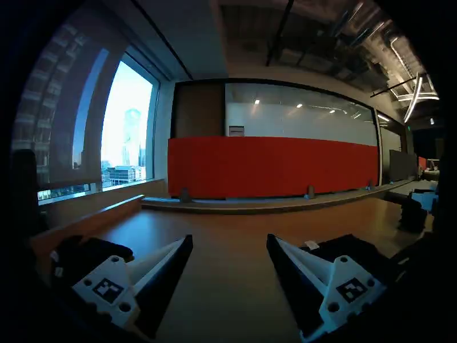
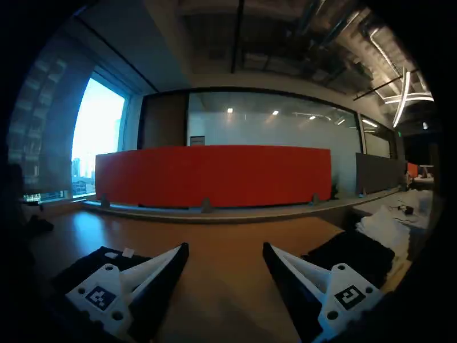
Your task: Fold towel
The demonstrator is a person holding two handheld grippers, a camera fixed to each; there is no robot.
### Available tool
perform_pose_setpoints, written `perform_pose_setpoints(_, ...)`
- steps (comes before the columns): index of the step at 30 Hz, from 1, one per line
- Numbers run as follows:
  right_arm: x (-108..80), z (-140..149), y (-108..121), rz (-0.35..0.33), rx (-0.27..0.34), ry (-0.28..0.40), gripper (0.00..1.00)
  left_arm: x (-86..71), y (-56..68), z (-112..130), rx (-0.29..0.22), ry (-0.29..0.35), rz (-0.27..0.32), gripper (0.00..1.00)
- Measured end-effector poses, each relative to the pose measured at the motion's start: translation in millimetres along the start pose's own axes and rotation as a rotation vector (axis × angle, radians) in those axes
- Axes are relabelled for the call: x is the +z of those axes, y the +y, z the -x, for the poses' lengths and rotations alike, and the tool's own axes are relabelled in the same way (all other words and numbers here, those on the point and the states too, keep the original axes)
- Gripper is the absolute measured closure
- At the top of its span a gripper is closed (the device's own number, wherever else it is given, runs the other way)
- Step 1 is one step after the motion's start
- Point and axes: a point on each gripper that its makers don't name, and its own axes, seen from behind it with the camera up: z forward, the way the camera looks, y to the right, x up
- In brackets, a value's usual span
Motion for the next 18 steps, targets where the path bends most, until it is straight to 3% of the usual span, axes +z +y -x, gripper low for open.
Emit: perform_pose_setpoints(18,-4.6,-102.2,-11.5,-0.011,-0.003,-0.018,0.0,-1.1,5.0,-101.8,-0.009,-0.023,-0.001,0.04)
